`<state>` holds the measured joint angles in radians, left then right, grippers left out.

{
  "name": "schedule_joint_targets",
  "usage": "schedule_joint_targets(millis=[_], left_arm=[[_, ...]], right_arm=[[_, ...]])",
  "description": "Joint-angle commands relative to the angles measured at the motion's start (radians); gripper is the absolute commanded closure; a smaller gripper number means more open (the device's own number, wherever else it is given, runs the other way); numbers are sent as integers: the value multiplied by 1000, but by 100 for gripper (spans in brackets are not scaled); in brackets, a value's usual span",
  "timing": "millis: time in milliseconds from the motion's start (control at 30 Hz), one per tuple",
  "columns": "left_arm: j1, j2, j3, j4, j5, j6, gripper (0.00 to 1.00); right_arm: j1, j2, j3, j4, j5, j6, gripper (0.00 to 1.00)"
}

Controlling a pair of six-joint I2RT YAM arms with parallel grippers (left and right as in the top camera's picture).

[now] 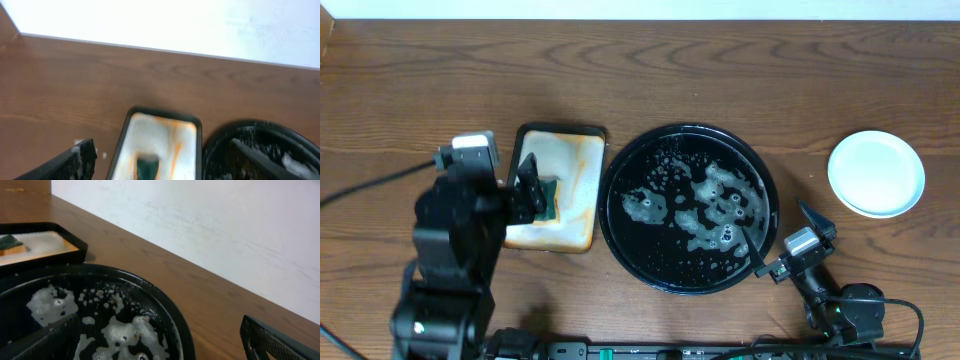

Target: Clean dirty plates on tray and stack at the side

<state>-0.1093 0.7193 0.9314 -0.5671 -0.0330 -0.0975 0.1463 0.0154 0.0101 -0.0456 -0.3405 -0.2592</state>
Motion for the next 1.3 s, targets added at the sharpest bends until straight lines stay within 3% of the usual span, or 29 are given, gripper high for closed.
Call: schedule_joint_targets(millis=[0, 267, 700, 1033, 1267], left_arm=[[2, -127, -165, 132, -12, 26, 16], [2, -433, -487, 333, -13, 26, 16], [35, -718, -753, 408, -12, 26, 16], [35, -718, -925, 644, -4, 25, 16], [34, -718, -928, 623, -4, 23, 16]], right_arm=[[-12, -10, -5, 1, 0, -11, 1], [-12, -10, -5, 1, 0, -11, 1], [-12, -10, -5, 1, 0, -11, 1], [-12, -10, -5, 1, 0, -11, 1], [-12, -10, -5, 1, 0, -11, 1]])
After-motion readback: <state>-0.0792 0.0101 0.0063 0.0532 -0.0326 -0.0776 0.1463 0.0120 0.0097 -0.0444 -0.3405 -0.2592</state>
